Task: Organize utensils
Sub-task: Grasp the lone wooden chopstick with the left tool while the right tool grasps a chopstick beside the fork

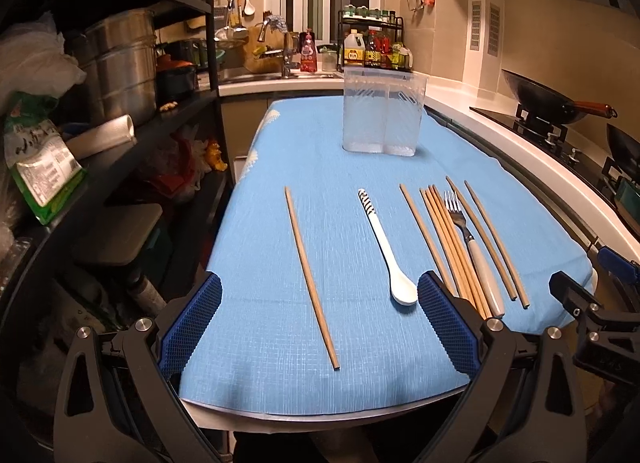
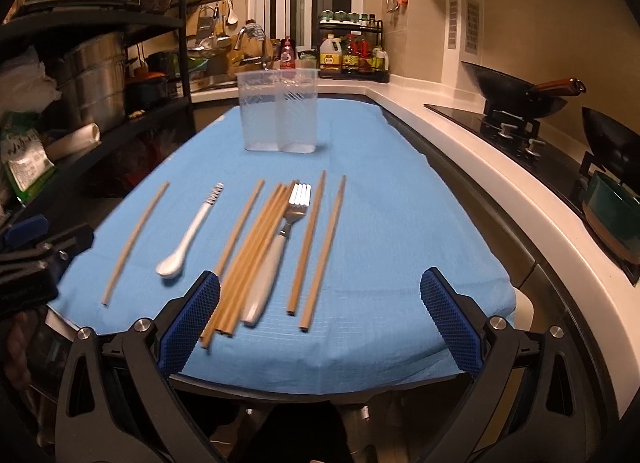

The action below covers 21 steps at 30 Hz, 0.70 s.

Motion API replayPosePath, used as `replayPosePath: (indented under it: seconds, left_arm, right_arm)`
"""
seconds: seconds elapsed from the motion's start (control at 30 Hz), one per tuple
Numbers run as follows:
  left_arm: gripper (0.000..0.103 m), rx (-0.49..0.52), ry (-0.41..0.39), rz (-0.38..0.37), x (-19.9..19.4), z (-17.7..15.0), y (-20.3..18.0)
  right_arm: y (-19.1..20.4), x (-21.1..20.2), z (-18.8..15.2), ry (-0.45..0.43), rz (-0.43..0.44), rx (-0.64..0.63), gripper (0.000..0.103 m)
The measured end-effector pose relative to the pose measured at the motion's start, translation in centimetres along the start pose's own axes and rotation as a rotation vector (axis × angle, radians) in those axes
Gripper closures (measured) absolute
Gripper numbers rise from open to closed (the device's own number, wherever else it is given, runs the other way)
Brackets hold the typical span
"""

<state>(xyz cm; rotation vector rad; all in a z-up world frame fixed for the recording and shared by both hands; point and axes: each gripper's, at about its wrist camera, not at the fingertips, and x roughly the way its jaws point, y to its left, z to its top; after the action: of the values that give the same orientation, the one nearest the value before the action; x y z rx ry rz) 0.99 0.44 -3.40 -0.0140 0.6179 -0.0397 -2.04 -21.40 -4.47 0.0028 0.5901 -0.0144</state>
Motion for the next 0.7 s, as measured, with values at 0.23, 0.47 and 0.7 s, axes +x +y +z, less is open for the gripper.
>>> replayPosePath:
  seconds: [0.23,0.47,0.7]
  left_arm:
    - [0.021,-0.003,0.025,-0.047,2.7,-1.5,0.2]
    - [0.036,0.013,0.073,-0.062,4.9,-3.3,-0.3]
    - [0.039,0.037,0.038,-0.038,5.6,-3.9,-0.8]
  right_arm:
    - [-1.4,3.0,-2.3,0.027,-0.030,0.020,0.005]
    - [-1.2,4.6,-3.8,0.033,-0.007,0.008,0.037]
    - [-0.6,4.7,-4.2,-0.041,-0.022,-0.014,0.042]
